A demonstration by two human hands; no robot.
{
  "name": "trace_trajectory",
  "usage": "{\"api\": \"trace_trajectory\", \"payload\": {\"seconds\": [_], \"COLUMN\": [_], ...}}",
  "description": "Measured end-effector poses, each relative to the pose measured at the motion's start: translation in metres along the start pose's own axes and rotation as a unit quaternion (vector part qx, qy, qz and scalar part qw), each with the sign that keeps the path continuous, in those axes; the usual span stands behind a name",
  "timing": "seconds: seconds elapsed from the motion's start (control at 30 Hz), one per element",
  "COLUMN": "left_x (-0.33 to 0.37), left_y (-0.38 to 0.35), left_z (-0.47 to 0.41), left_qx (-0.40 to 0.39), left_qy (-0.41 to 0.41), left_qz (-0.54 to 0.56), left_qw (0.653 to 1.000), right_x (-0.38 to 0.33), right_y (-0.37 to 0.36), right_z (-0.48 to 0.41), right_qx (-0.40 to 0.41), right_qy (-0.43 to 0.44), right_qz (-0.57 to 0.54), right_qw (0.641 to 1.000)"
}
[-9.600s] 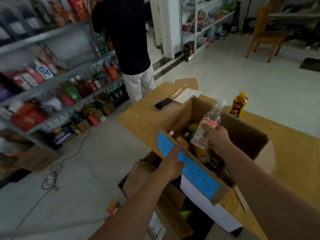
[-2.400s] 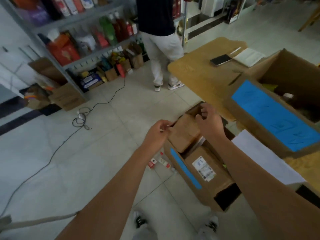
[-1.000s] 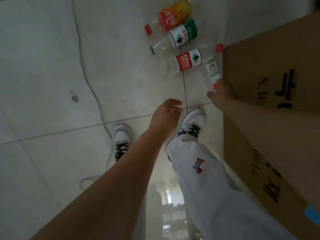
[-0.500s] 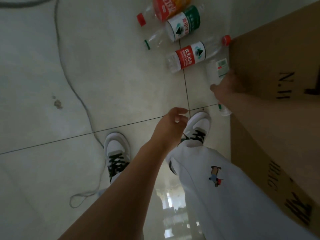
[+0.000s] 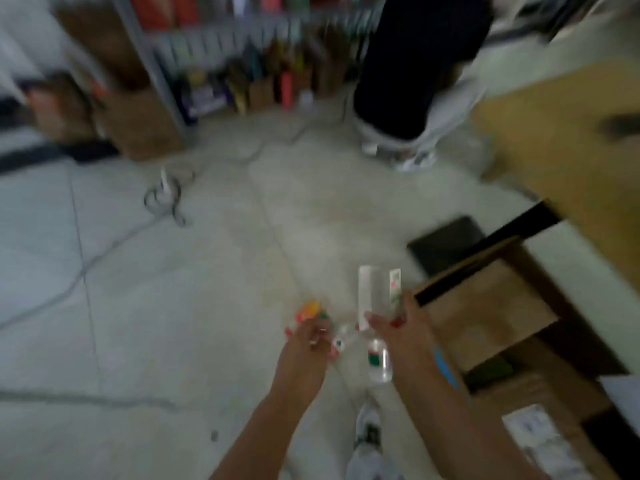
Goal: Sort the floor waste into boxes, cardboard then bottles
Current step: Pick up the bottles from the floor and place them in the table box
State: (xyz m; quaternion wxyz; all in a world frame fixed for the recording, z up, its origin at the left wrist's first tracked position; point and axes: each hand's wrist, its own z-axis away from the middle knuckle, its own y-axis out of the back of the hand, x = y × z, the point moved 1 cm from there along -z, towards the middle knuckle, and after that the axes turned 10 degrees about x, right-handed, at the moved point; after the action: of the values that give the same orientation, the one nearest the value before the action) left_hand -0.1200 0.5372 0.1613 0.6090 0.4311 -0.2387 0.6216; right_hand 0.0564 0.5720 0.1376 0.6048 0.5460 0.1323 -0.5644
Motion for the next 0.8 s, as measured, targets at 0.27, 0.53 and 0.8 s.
{"api": "trace_trajectory", "payload": {"seconds": [0.27,0.53,0.8], "left_x": [0.281,0.350,0.363], "left_y": [-0.009,-0.094,-0.199], "left_z": [0.135,0.213,0.275], "left_qx": [-0.083,-0.216,-0.285], "left_qy": [-0.248,-0.333,-0.399], "left_qz": [-0.016,-0.032,-0.107], "left_qw": [0.965,0.917,0.865], "right_x": [-0.217,-0.225,-0.156], "right_y": [0.244,0.404,0.559], "right_z": [0.115,0.156,0.164], "right_qx": [0.178,0.325,0.444], "right_qy": [0.081,0.132,0.105], "right_qz": [-0.099,-0.085,-0.116], "right_qw": [0.976,0.933,0.882]}}
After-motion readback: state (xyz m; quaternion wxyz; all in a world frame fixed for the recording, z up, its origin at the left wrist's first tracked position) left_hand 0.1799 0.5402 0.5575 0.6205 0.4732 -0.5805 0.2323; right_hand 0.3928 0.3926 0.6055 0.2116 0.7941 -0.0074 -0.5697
